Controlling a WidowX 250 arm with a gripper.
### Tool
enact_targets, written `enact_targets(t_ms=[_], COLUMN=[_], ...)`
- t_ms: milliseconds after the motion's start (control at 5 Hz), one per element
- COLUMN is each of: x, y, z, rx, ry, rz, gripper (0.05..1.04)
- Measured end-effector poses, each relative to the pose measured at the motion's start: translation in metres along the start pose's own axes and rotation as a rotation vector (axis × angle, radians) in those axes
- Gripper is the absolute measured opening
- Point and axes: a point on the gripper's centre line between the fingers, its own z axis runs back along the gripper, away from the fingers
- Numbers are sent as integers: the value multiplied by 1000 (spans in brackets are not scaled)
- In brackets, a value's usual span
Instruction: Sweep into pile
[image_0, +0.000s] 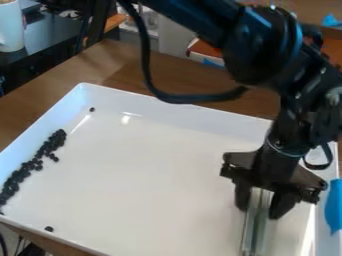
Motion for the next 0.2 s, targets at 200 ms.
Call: enact_targets(t_ms=[200], x=[-8], y=[19], z=[17], rx=[-21], ry=[23], rz=[-33], gripper=[995])
